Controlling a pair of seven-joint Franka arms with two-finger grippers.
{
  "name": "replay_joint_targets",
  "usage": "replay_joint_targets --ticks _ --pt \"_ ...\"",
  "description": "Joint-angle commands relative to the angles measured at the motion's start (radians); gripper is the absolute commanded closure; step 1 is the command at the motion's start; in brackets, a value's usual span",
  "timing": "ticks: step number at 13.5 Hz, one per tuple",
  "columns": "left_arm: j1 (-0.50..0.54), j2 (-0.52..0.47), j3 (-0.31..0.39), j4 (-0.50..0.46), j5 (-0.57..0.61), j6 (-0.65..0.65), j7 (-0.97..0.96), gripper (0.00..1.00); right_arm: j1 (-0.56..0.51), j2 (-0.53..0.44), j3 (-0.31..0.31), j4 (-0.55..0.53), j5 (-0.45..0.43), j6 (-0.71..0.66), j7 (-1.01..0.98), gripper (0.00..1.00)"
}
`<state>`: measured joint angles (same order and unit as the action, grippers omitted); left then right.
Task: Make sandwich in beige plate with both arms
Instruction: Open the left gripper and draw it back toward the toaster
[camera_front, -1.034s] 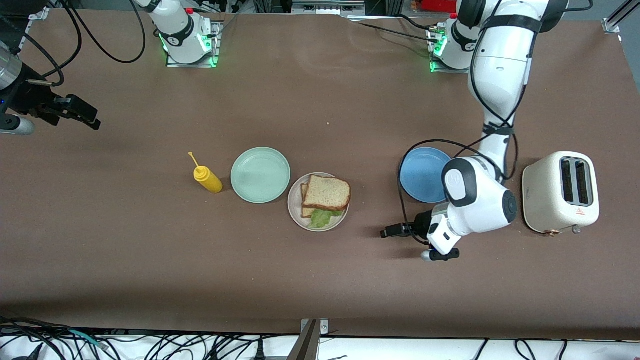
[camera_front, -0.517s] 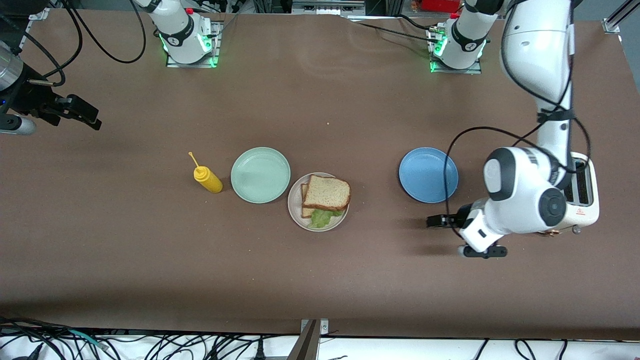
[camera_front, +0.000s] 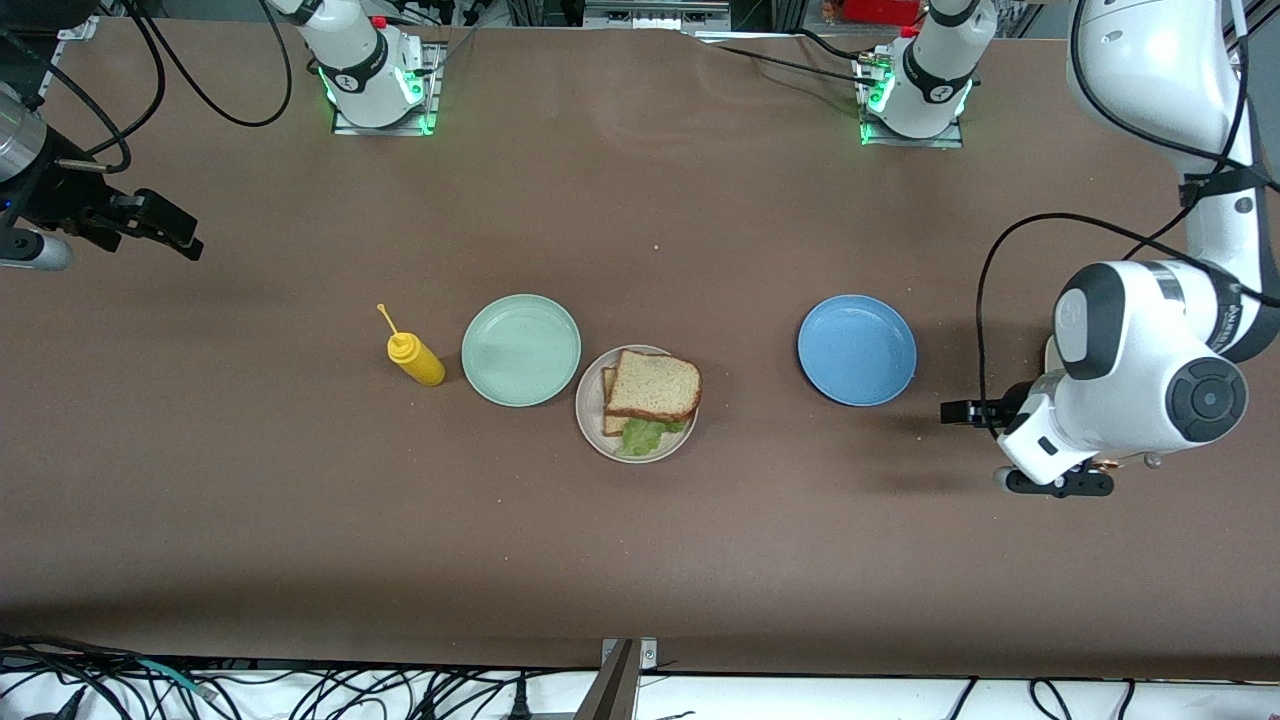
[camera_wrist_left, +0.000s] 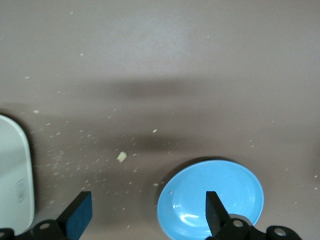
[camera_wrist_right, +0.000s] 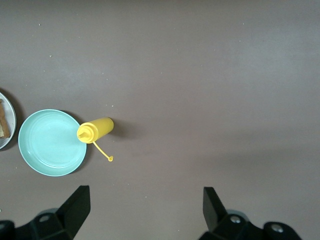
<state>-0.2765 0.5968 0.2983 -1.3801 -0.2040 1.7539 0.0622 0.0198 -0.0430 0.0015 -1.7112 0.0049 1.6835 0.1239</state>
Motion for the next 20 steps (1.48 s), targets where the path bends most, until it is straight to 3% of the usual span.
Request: replay_joint_targets --ticks 1,11,13,16,20 --pt "0.023 -0.081 -0.008 -0.013 0.077 -0.072 -0.001 0.00 0.003 0.012 0.002 0.028 -0.013 -0.021 -0.009 0.00" --pt "0.094 -0.247 -0.025 -0.016 0.098 -0.175 -0.015 0.00 0.003 0.012 0.015 0.028 -0.013 -0.022 -0.009 0.00" --pt "0.134 -0.310 -0.076 -0.049 0.152 -0.203 -0.009 0.00 0.003 0.012 0.015 0.028 -0.013 -0.022 -0.009 0.00" --pt "0.233 -0.409 -0.206 -0.122 0.166 -0.206 -0.013 0.00 0.003 0.012 0.015 0.028 -0.013 -0.022 -0.009 0.00" --pt "0.289 -0.515 -0.297 -0.220 0.235 -0.208 -0.024 0.00 0.003 0.012 0.015 0.028 -0.013 -0.022 -0.009 0.00"
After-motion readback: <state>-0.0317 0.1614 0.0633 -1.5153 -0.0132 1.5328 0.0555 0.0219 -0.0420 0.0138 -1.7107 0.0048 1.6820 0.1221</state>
